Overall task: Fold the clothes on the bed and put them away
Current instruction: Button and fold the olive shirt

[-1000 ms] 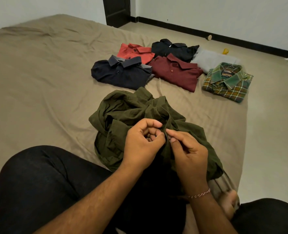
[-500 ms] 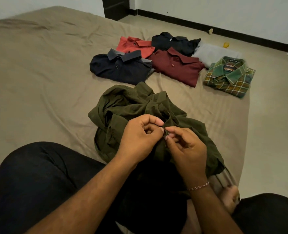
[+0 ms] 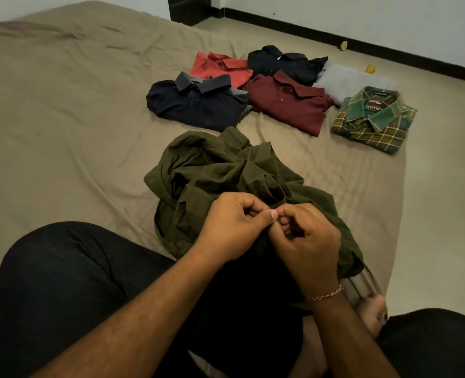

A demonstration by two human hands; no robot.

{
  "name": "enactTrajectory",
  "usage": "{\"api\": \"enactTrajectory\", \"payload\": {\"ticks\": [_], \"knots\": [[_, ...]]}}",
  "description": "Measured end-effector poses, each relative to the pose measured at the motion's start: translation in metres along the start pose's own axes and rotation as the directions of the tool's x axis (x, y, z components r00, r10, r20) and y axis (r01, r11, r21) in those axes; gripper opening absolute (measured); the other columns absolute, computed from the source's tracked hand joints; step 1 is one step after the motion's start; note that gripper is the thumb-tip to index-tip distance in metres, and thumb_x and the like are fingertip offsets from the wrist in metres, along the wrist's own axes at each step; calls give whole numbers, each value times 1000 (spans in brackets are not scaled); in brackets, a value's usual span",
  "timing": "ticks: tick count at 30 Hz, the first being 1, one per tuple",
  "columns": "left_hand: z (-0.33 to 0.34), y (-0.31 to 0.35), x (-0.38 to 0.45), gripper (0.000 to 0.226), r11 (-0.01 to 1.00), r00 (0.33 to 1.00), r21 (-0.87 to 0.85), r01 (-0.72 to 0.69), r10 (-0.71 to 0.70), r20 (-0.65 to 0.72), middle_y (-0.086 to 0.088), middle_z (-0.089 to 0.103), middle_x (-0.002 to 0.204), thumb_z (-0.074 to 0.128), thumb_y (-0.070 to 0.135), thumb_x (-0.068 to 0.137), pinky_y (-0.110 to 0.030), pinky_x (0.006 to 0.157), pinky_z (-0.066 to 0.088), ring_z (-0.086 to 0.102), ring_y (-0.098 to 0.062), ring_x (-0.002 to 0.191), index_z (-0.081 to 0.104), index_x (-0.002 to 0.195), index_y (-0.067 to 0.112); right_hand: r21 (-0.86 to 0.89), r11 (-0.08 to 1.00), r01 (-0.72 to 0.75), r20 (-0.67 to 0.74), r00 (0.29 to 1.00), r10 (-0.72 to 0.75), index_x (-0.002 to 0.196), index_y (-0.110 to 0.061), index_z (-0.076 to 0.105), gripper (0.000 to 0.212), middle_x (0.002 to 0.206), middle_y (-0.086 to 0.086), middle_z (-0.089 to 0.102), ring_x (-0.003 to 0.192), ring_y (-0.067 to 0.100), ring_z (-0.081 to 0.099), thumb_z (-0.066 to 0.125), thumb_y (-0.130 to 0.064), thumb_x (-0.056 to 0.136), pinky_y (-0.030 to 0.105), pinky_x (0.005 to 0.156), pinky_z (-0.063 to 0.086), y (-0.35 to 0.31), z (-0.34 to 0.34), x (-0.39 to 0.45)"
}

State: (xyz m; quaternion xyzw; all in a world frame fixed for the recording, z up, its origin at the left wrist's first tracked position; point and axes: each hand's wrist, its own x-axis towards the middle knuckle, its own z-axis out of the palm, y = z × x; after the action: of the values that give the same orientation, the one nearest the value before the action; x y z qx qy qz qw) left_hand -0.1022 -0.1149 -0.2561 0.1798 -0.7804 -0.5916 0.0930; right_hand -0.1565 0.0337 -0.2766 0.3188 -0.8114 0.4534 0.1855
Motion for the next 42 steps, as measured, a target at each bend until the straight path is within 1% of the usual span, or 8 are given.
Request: {"api": "enactTrajectory", "payload": {"ticks": [8, 14, 17, 22, 27, 34, 38, 42], "knots": [[-1, -1, 0, 7, 956, 998, -291, 38, -52, -39, -7, 78, 86, 75, 11, 94, -34, 80, 62, 75, -23, 83, 79, 89, 10, 507, 715, -481, 158, 868, 472, 108, -12, 78, 19, 101, -3, 79, 100, 12, 73, 68, -2, 95, 32, 92, 60, -12, 5, 1], [-4, 3, 3, 10, 884, 972, -466, 20, -127, -199, -13, 76, 82, 68, 9, 99, -26, 58, 55, 71, -17, 70, 73, 90, 6, 212, 896, -390, 310, 896, 317, 133, -30, 53, 69, 112, -15, 66, 106, 7, 66, 90, -22, 75, 23, 88, 56, -20, 7, -5], [-7, 7, 2, 10, 876, 979, -482, -18, -83, -188, -17, 77, 98, 62, 2, 100, -32, 73, 64, 77, -24, 90, 71, 105, 4, 195, 893, -407, 231, 903, 361, 123, -27, 61, 47, 103, -13, 74, 97, 3, 70, 80, -9, 84, 27, 87, 58, -23, 12, -9], [-2, -2, -10, 32, 887, 889, 196, -418, 444, -111, 5, 70, 121, 76, 11, 89, -27, 99, 54, 66, -7, 116, 70, 121, 14, 719, 234, -654, 322, 612, 722, 116, -7, 71, 29, 108, 13, 77, 109, 33, 72, 53, 6, 97, 48, 100, 57, -17, 11, 4], [-1, -14, -8, 46, 730, 851, 459, -506, 508, 130, 4, 58, 140, 79, 31, 89, -28, 112, 45, 52, -7, 133, 65, 131, 18, 793, -159, -588, 520, 517, 680, 133, 2, 63, 43, 131, 25, 67, 128, 42, 61, 35, -7, 100, 56, 115, 42, -4, 3, 5], [-17, -13, 2, 17, 718, 859, 587, -373, 507, -74, 11, 68, 99, 77, 32, 91, -34, 86, 53, 60, -8, 96, 78, 106, 25, 778, 12, -628, 439, 557, 706, 115, 0, 65, 24, 123, 32, 66, 116, 45, 66, 45, -2, 101, 56, 101, 54, -7, 1, 9], [-28, -2, 0, 10, 968, 966, 115, -223, 235, -108, 10, 79, 95, 73, 18, 97, -26, 85, 59, 74, -5, 90, 82, 101, 18, 705, 150, -693, 414, 574, 707, 108, -1, 71, 17, 112, 25, 72, 110, 43, 69, 57, -7, 101, 46, 89, 61, -9, -1, 11], [-32, 1, -2, 23, 976, 998, -210, -52, 44, -44, -8, 79, 92, 61, 15, 104, -35, 82, 59, 74, -24, 87, 78, 96, 4, 689, 164, -706, 447, 593, 670, 115, -3, 74, 23, 114, 17, 76, 109, 35, 73, 57, -10, 103, 47, 94, 58, -10, -6, 13]]}}
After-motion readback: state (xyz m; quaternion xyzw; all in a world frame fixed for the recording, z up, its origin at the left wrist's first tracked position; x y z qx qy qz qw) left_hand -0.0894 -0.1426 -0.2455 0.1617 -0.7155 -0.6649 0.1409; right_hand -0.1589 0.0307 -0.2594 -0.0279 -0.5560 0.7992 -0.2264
